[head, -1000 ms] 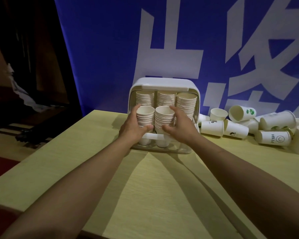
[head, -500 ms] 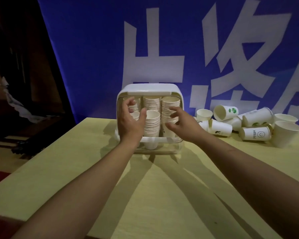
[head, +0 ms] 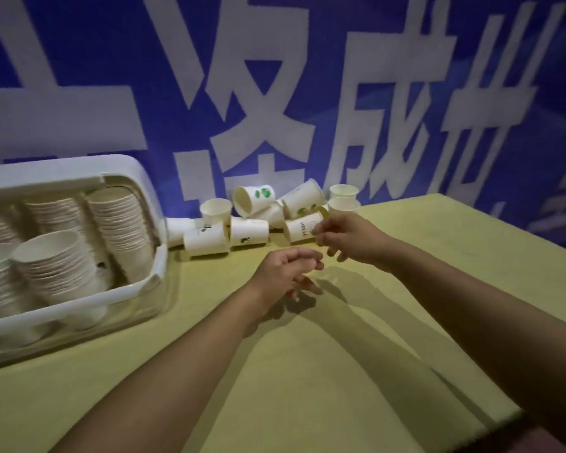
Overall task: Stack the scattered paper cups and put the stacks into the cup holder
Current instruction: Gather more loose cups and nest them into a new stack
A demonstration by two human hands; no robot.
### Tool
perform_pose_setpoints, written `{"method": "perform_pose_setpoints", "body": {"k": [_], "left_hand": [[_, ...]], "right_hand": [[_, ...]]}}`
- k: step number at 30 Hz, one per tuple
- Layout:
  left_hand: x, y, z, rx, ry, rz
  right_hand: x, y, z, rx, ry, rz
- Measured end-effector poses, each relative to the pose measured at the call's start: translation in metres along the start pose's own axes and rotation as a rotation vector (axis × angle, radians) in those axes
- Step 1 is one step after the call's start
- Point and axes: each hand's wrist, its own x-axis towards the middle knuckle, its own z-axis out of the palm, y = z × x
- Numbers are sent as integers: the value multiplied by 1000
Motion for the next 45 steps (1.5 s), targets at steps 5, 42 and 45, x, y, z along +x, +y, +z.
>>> {"method": "perform_pose_setpoints", "body": {"k": [5, 42, 45], "left_hand": [[24, -28, 17, -101, -51, 16], [32, -45, 11, -27, 158, 272], [31, -44, 9, -59, 176, 278]], "right_hand": [[8, 59, -38, 214, -237, 292], [3, 49, 26, 422, 328, -162], [-5, 43, 40, 412, 238, -146]]}}
